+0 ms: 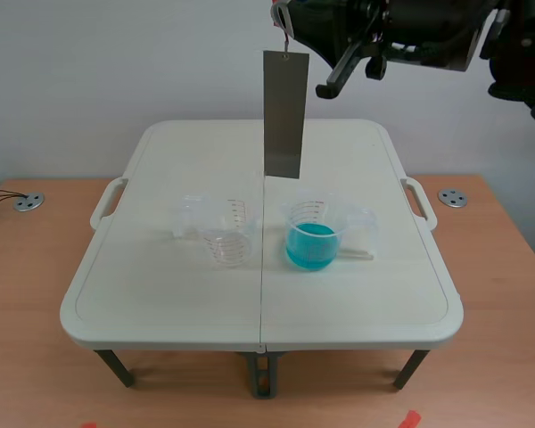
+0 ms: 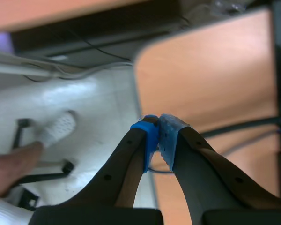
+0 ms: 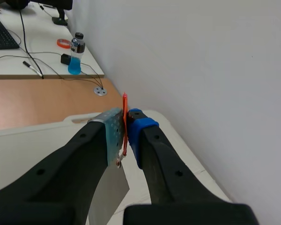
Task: Hold the metal plate by the orange handle, dip it into the blue solution, take it out and point at it, then put the plate back in the beaker on the left.
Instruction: 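Put the plate into the left beaker, then return to the home posture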
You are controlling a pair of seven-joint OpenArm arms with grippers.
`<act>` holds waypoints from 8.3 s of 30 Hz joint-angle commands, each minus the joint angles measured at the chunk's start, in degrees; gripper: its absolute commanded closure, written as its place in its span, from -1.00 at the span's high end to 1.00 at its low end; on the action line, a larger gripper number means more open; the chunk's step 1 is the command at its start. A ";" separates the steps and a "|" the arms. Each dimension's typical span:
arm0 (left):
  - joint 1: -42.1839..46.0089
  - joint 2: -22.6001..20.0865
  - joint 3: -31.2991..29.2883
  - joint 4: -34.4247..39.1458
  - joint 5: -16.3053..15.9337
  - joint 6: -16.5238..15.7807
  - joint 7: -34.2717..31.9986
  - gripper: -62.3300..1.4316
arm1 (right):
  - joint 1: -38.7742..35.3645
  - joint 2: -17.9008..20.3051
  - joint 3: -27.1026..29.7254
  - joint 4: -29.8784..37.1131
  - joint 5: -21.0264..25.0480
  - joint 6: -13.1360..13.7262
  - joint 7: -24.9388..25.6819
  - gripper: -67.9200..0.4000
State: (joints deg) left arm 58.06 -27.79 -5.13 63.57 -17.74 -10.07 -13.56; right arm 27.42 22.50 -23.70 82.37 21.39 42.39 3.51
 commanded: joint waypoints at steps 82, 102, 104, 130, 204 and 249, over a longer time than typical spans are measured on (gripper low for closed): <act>-6.05 -0.83 11.54 -0.20 2.54 -0.35 5.64 -0.92 | 6.54 -16.17 -7.06 -19.26 -9.22 0.33 0.63 -0.96; -6.82 -0.63 11.54 -0.20 2.49 -0.83 5.46 -0.92 | 3.67 -16.35 -9.55 -23.85 -9.22 0.33 4.11 -0.96; -6.82 -0.66 11.54 -0.20 2.49 -0.83 5.46 -0.92 | 3.67 -16.33 -10.01 -23.85 -9.22 0.33 4.11 -0.96; -7.63 -0.66 11.54 -0.20 2.36 -3.17 5.68 -0.92 | 3.89 -16.15 -10.36 -27.69 -9.22 0.33 4.61 -0.58; -10.60 -4.44 -8.46 40.44 3.87 1.75 -5.03 1.00 | -57.51 8.07 23.80 25.57 5.77 -17.55 4.31 0.95; -13.81 -1.27 -3.23 44.85 4.04 -10.23 4.26 1.00 | -72.94 -2.19 32.74 30.69 -3.85 -17.33 4.61 0.95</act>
State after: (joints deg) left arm 43.97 -28.91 -8.51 108.09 -13.26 -20.21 -8.69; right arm -45.58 19.70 8.64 111.66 17.08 25.26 7.05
